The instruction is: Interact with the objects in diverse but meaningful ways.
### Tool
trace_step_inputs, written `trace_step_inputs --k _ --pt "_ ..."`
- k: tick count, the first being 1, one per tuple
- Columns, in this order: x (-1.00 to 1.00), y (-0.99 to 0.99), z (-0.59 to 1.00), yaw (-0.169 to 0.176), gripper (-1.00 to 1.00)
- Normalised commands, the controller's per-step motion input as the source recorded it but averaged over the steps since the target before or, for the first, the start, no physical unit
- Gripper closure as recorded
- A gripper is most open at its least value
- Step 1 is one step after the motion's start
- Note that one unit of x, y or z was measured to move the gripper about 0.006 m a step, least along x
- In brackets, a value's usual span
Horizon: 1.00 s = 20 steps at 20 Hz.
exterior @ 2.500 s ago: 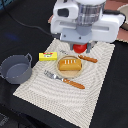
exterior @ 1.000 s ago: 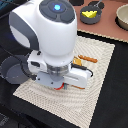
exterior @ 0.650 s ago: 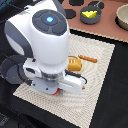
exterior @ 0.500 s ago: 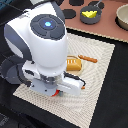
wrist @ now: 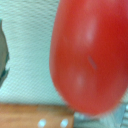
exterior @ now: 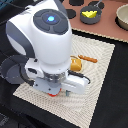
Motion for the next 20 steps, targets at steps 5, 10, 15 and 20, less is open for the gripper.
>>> trace_step_inputs --k 5,10,15,20 --pt "-0.09 0.44 0.47 0.108 -1.00" --pt "-0.01 0.59 0.43 0.155 -1.00" --pt "0.00 0.62 0.28 0.151 -1.00" --pt "0.00 0.64 0.21 0.147 -1.00"
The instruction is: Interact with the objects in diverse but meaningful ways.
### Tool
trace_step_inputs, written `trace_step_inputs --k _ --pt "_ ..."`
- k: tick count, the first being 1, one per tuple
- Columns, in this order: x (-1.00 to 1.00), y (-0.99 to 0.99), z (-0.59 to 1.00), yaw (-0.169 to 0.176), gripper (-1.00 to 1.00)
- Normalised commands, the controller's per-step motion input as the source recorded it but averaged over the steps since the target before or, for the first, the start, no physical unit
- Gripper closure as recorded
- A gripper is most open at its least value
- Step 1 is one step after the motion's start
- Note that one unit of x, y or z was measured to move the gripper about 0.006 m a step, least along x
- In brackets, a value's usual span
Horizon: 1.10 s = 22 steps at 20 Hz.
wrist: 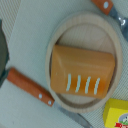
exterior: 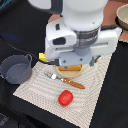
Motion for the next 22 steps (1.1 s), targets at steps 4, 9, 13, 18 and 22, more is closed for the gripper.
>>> trace_step_inputs --k 4,9,13,18,22 --pt "0.00 0.68 0.20 0.136 -1.00" --pt "0.00 0.72 0.13 0.111 -1.00" --pt "0.00 0.74 0.11 0.096 -1.00" --pt "0.00 0.76 0.09 0.087 -1.00" --pt "-0.05 0.74 0.00 0.072 -1.00"
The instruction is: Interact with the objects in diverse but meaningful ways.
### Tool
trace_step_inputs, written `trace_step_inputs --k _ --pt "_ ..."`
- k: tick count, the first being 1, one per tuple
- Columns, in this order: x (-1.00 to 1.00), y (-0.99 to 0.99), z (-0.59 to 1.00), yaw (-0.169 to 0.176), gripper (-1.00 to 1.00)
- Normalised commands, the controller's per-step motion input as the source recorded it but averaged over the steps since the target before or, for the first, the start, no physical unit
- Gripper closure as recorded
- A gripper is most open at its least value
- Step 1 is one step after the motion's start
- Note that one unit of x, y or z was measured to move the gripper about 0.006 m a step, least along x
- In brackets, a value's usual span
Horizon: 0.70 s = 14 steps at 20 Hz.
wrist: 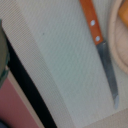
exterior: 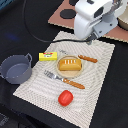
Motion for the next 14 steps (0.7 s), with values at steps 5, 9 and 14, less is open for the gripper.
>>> trace_step_inputs --k 5,9,14 --pt "-0.16 0.72 0.00 0.070 -1.00" --pt "-0.44 0.67 0.00 0.050 -1.00" --pt "-0.61 0.60 0.00 0.044 -1.00"
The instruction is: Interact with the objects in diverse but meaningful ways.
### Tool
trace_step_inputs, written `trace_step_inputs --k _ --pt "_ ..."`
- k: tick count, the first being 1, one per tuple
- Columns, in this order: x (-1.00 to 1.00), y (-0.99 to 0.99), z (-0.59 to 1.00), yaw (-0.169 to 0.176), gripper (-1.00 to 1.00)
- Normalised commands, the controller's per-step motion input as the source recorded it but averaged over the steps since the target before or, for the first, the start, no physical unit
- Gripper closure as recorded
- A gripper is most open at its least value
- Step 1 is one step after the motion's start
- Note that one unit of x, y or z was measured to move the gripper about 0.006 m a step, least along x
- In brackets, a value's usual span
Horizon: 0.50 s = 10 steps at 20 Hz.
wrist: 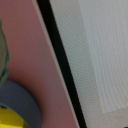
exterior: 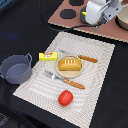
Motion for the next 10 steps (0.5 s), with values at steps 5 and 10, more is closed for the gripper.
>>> trace_step_inputs --k 5,10 --pt "-0.78 0.54 -0.03 0.039 -1.00" --pt "-0.83 0.53 -0.05 0.033 -1.00"
